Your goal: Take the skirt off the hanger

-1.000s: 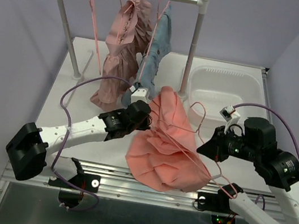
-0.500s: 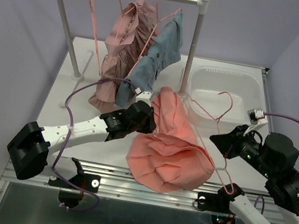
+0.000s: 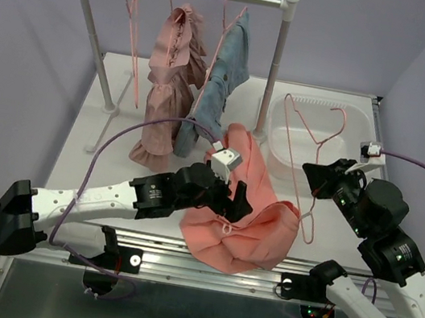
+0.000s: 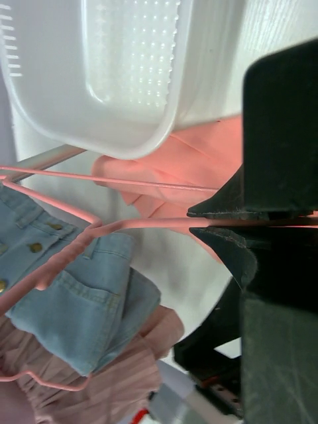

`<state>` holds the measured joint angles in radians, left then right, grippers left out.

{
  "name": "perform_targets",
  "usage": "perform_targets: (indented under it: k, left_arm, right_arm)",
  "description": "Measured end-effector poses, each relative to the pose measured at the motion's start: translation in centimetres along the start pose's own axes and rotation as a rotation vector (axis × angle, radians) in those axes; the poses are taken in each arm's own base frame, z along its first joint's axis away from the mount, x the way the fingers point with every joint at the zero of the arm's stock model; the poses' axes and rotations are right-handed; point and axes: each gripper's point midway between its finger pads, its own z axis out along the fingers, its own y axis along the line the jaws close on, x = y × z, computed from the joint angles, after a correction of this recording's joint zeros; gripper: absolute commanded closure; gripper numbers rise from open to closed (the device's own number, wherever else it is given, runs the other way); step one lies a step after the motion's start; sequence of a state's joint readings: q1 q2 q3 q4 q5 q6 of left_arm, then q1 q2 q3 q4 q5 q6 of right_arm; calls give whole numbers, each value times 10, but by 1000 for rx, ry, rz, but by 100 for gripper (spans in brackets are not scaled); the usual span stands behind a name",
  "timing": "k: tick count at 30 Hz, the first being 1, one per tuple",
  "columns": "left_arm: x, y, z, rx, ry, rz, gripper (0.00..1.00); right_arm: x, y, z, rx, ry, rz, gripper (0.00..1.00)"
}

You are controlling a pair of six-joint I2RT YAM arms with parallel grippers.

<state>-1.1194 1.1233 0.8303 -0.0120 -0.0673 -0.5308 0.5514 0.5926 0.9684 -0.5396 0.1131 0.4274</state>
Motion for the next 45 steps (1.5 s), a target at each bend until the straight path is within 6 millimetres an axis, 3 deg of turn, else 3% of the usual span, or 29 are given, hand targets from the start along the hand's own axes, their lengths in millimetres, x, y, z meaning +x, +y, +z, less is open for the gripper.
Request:
perform_targets:
  k: [4, 11, 17, 21, 23, 24, 25, 32, 45]
  left_arm:
    - [17, -40, 2, 135, 27, 94, 1]
    - [50, -80, 34, 258, 118, 168, 1]
    - [45, -120, 57, 348, 109, 195, 1]
    - [36, -136, 67, 374, 85, 202, 2]
    - [36, -137, 71, 373, 83, 203, 38]
    - [36, -137, 74, 368, 82, 204, 81]
    - [36, -136, 76, 363, 81, 208, 98]
    - [35, -130, 83, 321, 68, 201, 100]
    - [37, -132, 63, 352, 61, 192, 100]
  right_arm:
    - [-16, -1, 4, 17, -70, 18, 99]
    - [-30, -6, 7, 63, -138, 57, 99]
    - [-30, -11, 13, 99, -140, 83, 99]
    - [-31, -15, 15, 121, -156, 95, 99]
    - [-32, -16, 15, 128, -163, 99, 99]
    - [-33, -17, 15, 130, -168, 101, 99]
    - [-34, -16, 15, 130, -171, 104, 99]
    - [-38, -23, 16, 164, -192, 103, 99]
    - [-40, -51, 35, 309, -268, 56, 99]
